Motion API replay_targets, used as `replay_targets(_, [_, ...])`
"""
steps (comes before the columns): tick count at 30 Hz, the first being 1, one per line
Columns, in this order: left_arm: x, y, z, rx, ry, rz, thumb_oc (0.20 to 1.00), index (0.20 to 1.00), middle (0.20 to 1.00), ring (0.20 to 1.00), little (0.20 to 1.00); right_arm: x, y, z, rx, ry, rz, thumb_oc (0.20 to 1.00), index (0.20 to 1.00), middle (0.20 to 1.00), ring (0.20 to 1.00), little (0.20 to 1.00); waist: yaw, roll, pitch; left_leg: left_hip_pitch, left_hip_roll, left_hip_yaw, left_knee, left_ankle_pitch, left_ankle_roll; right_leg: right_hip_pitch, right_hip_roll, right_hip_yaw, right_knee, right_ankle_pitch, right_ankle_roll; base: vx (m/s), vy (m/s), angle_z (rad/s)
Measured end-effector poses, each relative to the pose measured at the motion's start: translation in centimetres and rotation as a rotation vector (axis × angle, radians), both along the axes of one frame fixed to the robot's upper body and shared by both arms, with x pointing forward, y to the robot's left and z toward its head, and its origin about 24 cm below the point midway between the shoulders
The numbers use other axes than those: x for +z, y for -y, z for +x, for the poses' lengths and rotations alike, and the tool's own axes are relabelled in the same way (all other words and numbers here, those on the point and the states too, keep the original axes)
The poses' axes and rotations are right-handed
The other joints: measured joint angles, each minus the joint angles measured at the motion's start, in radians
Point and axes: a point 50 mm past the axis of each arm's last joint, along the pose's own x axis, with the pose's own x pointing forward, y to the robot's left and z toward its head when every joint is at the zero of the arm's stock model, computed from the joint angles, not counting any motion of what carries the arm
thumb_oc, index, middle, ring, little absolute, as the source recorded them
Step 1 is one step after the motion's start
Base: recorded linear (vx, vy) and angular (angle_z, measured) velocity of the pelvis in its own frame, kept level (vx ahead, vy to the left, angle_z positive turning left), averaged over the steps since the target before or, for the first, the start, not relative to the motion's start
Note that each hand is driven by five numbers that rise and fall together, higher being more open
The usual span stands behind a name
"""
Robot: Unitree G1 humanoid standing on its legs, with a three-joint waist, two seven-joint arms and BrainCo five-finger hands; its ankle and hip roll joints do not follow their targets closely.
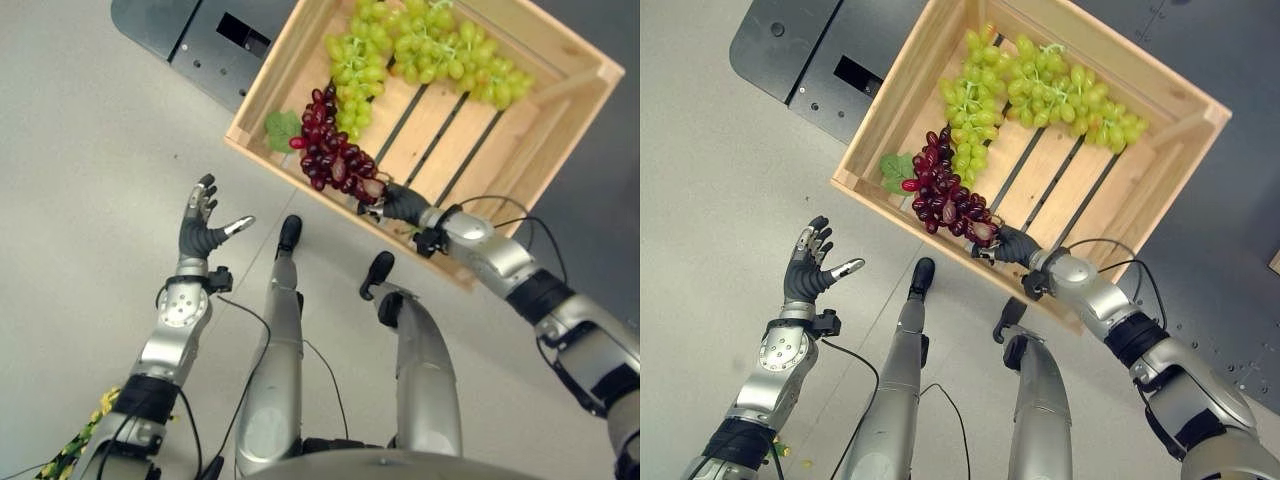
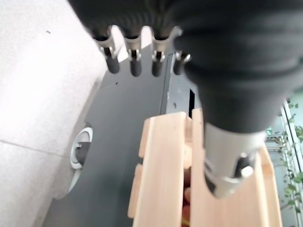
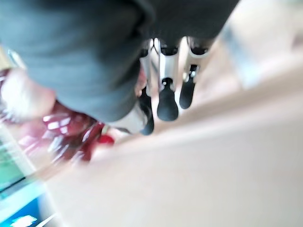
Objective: Pick up the fruits from the basket on one side to the basket on the other side
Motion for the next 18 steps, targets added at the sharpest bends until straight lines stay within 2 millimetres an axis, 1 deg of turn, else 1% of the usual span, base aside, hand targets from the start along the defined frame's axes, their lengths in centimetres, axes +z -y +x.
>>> replay_targets(2, [0.0, 0.0, 0.0, 0.000, 0.001, 0.000, 1.000, 1.000, 1.000, 1.000, 1.000, -0.1, 0.1, -0.7, 0.010, -0.025, 0.080, 0.200, 0.200, 0.200, 0.200, 0.200, 0.002, 0.000, 0.000, 0.000, -0.001, 0.000, -0.005, 0.002, -0.001, 0.001, 0.000, 0.001, -0.003, -0.001, 0.002, 0.00, 0.013, 0.04])
replay_targets(5, [0.0, 0.0, 0.0, -0.001, 0.000, -0.003, 1.000, 1.000, 1.000, 1.000, 1.000, -0.1, 0.1, -1.2, 0.020, -0.035, 0.135, 0.200, 0.200, 0.200, 0.200, 0.200, -0.001, 0.000, 0.000, 0.003, -0.001, 0.001, -0.006, 0.004, -0.001, 0.009, 0.002, 0.001, -0.012, -0.001, 0.003, 0.00, 0.000, 0.00])
replay_targets(8, [-0.2, 0.0, -0.1, 0.002, -0.002, -0.008, 1.000, 1.000, 1.000, 1.000, 1.000, -0.4, -0.5, -1.8, 0.037, -0.061, 0.211, 0.200, 0.200, 0.200, 0.200, 0.200, -0.010, -0.001, 0.001, 0.026, 0.001, 0.003, -0.009, 0.004, 0.000, 0.036, 0.002, 0.000, -0.022, -0.002, 0.005, 0.00, 0.010, 0.01])
replay_targets(10, [-0.3, 0.0, -0.2, 0.006, -0.006, -0.010, 1.000, 1.000, 1.000, 1.000, 1.000, -0.6, -1.0, -2.1, 0.056, -0.067, 0.229, 0.200, 0.200, 0.200, 0.200, 0.200, -0.016, -0.001, 0.001, 0.044, 0.004, 0.004, -0.019, 0.004, 0.000, 0.053, 0.005, 0.000, -0.032, -0.002, 0.005, 0.00, 0.000, 0.00])
replay_targets(14, [-0.4, -0.1, -0.3, 0.010, -0.009, -0.012, 1.000, 1.000, 1.000, 1.000, 1.000, -1.0, -1.3, -2.2, 0.034, -0.071, 0.266, 0.200, 0.200, 0.200, 0.200, 0.200, -0.022, -0.002, 0.001, 0.053, 0.007, 0.007, -0.023, 0.004, 0.000, 0.059, 0.007, 0.001, -0.038, -0.002, 0.006, 0.00, 0.000, 0.00])
replay_targets(18, [-0.7, -0.2, -0.5, 0.014, -0.022, -0.014, 1.000, 1.000, 1.000, 1.000, 1.000, -0.8, -1.4, -2.2, 0.036, -0.062, 0.277, 0.200, 0.200, 0.200, 0.200, 0.200, -0.027, -0.004, 0.002, 0.053, 0.011, 0.008, -0.024, 0.004, 0.000, 0.063, 0.018, 0.002, -0.048, 0.002, 0.007, 0.00, 0.000, 0.00])
